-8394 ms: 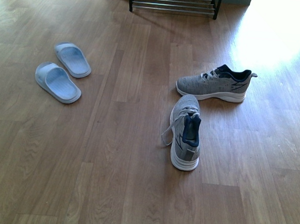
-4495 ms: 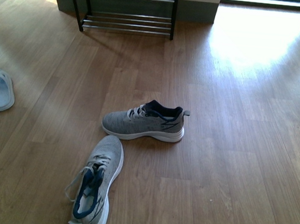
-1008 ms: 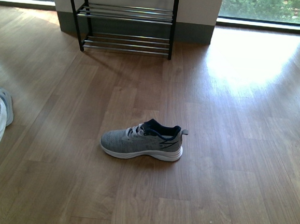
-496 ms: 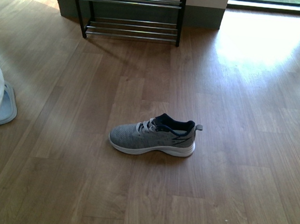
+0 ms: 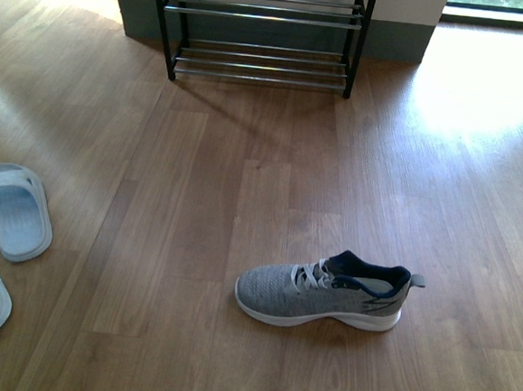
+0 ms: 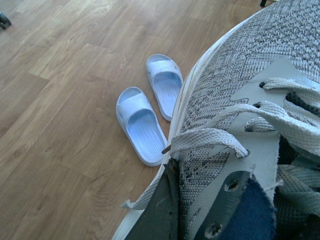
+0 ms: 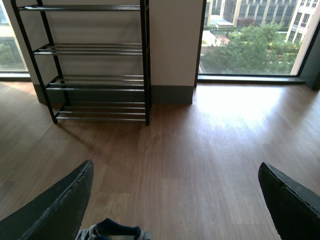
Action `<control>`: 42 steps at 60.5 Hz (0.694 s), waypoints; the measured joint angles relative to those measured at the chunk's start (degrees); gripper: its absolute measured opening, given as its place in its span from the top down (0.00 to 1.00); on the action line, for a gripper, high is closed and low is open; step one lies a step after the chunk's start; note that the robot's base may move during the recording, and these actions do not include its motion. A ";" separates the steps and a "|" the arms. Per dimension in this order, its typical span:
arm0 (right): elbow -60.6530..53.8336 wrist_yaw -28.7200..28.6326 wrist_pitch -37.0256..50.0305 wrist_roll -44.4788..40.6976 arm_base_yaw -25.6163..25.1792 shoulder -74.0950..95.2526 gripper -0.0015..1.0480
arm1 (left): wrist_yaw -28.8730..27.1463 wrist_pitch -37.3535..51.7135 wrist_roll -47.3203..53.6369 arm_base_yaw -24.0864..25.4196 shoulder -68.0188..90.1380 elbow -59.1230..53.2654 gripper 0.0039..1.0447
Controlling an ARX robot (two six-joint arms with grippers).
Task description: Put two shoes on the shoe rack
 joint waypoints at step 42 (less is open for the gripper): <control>4.11 -26.82 5.05 -5.22 -8.46 21.70 0.09 | 0.13 0.00 0.00 0.00 0.00 0.02 0.99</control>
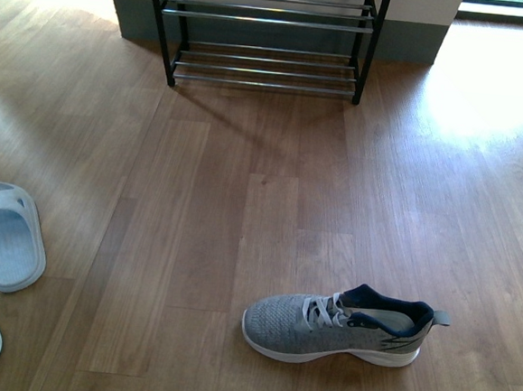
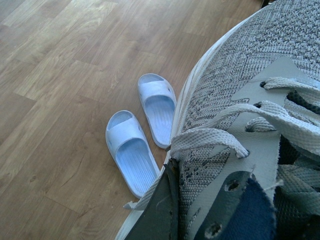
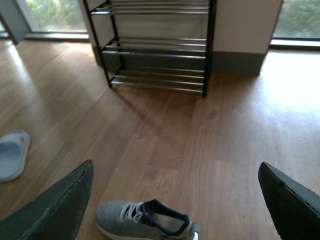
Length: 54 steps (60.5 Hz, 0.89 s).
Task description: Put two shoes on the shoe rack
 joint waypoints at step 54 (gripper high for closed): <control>30.56 9.01 41.79 -37.94 13.40 115.82 0.09 | 0.00 0.00 0.00 0.00 0.00 0.00 0.99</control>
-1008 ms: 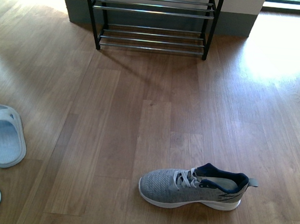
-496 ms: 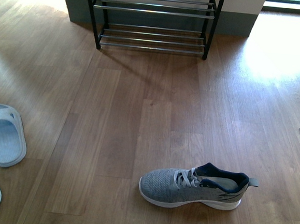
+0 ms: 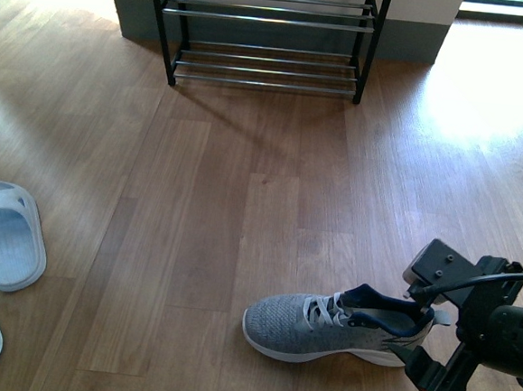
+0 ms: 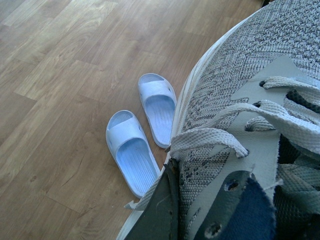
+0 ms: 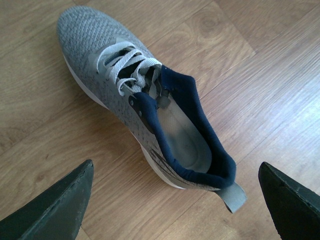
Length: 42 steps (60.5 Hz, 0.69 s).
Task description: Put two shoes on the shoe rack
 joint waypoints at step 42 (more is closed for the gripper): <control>18.14 3.41 -7.80 1.33 4.04 17.40 0.09 | 0.00 0.00 0.00 0.00 0.00 0.00 0.99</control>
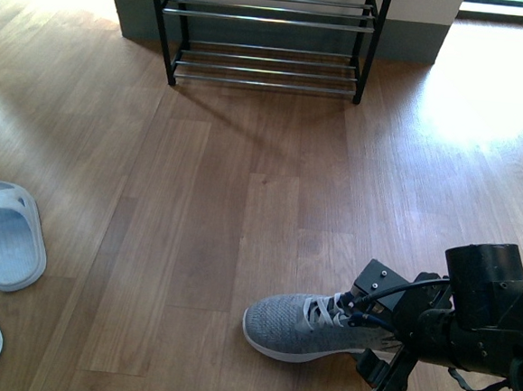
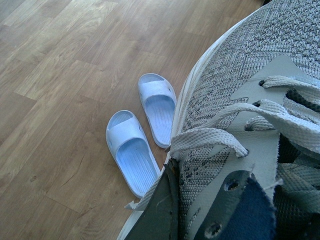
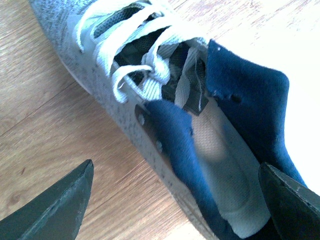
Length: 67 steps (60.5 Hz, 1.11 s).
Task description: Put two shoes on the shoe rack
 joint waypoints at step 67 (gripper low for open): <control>-17.20 3.45 10.45 8.24 -1.25 -20.68 0.99 | 0.02 0.00 0.00 0.00 0.00 0.00 0.99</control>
